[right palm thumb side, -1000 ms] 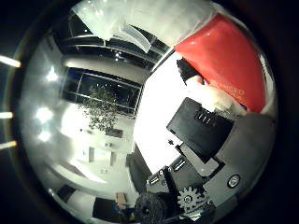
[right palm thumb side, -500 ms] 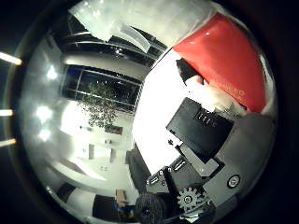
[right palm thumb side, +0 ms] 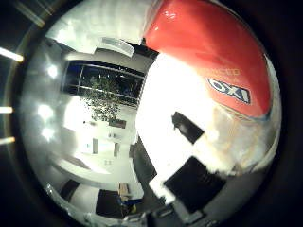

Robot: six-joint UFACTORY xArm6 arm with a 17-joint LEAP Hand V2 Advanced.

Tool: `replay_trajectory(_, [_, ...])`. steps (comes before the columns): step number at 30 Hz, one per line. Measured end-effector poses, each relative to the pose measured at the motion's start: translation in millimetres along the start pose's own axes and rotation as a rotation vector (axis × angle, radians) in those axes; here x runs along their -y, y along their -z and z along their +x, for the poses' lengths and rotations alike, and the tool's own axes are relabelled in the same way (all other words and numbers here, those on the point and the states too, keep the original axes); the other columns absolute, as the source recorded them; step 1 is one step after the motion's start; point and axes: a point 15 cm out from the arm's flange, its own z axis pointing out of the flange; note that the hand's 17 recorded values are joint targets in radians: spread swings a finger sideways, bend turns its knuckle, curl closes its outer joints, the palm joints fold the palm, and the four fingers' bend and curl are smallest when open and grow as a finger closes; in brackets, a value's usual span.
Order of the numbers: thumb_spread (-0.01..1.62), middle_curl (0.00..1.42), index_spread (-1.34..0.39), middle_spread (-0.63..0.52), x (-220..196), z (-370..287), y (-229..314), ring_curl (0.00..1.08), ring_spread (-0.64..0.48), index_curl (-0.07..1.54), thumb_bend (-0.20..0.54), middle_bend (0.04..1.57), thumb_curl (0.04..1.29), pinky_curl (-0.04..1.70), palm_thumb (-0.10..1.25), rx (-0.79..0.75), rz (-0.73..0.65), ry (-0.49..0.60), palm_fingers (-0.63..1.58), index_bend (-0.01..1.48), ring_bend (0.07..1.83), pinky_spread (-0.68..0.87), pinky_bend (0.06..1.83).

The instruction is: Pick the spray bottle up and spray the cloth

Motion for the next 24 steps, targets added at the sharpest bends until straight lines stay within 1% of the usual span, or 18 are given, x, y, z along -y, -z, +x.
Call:
replay_trajectory(4, [1.03, 0.49, -0.22, 0.01, 0, 0, 6, 0.53, -0.08, 0.59, -0.038, 0.52, 0.41, 0.94, 0.59, 0.015, -0.015, 0.010, -0.01, 0.18, 0.95, -0.09, 0.80])
replay_trajectory(5, [1.03, 0.48, -0.21, 0.02, 2, 1, 9, 0.52, -0.06, 0.57, -0.037, 0.50, 0.40, 0.94, 0.59, 0.017, -0.013, 0.014, -0.01, 0.17, 0.93, -0.07, 0.79])
replay_trajectory(8, [1.02, 0.44, -0.19, 0.07, 5, -2, 15, 0.47, -0.01, 0.48, -0.030, 0.44, 0.36, 0.87, 0.55, 0.025, -0.012, 0.026, 0.00, 0.16, 0.85, 0.07, 0.73])
replay_trajectory(10, [1.01, 0.43, -0.19, 0.09, 10, -8, 23, 0.46, 0.00, 0.45, -0.029, 0.42, 0.35, 0.84, 0.55, 0.030, -0.001, 0.035, 0.02, 0.16, 0.84, 0.11, 0.72])
replay_trajectory(15, [1.01, 0.40, -0.18, 0.10, 9, -14, 39, 0.47, -0.04, 0.37, -0.028, 0.37, 0.32, 0.83, 0.54, 0.032, 0.010, 0.048, 0.06, 0.15, 0.90, 0.06, 0.74])
replay_trajectory(19, [1.01, 0.40, -0.18, 0.10, 3, -14, 55, 0.47, -0.05, 0.34, -0.026, 0.37, 0.32, 0.83, 0.54, 0.029, 0.013, 0.046, 0.07, 0.16, 0.90, 0.02, 0.73])
replay_trajectory(24, [1.02, 0.40, -0.18, 0.09, -5, -12, 77, 0.50, -0.11, 0.31, -0.026, 0.39, 0.31, 0.87, 0.54, 0.023, 0.019, 0.037, 0.10, 0.16, 0.99, -0.06, 0.75])
